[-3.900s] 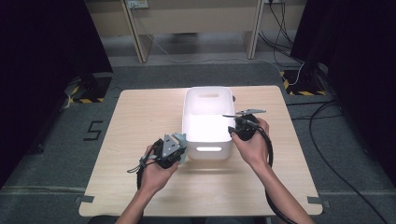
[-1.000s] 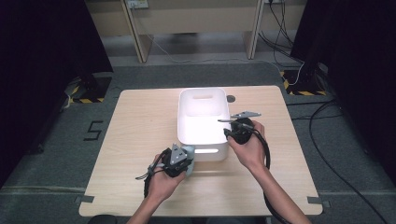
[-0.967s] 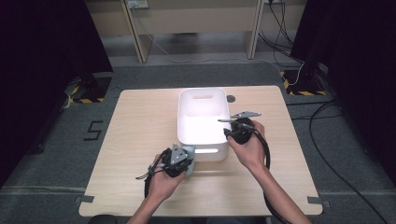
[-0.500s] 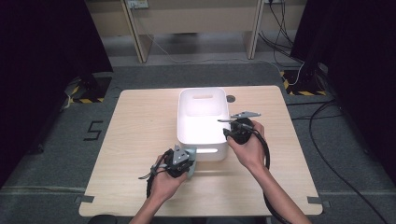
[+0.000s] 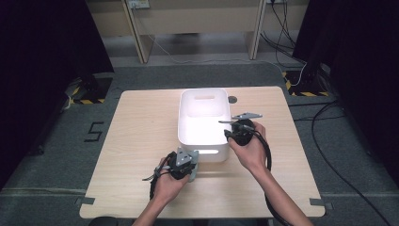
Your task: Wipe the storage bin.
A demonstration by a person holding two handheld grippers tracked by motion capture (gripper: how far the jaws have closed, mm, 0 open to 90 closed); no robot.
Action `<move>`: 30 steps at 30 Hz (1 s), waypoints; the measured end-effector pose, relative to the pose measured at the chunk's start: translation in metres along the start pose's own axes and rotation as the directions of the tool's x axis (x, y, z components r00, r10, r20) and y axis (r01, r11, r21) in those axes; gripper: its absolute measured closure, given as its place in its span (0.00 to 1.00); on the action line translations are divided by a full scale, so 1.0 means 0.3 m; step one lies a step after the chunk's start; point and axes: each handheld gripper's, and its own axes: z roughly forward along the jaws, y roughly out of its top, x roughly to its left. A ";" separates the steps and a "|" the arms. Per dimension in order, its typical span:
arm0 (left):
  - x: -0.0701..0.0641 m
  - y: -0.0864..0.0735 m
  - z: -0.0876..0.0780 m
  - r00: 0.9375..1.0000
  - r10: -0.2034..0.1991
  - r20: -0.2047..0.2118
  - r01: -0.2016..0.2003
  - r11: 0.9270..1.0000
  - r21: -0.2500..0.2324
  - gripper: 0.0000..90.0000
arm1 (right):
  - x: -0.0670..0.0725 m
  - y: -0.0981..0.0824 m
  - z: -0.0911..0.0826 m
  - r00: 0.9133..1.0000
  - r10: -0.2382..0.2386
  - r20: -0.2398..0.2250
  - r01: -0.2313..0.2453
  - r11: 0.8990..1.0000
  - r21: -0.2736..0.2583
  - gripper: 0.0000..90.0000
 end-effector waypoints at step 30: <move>-0.018 0.021 0.012 0.999 -0.045 -0.003 0.044 0.998 -0.046 0.90 | 0.010 0.001 0.002 1.000 0.009 0.007 -0.009 1.000 -0.002 0.75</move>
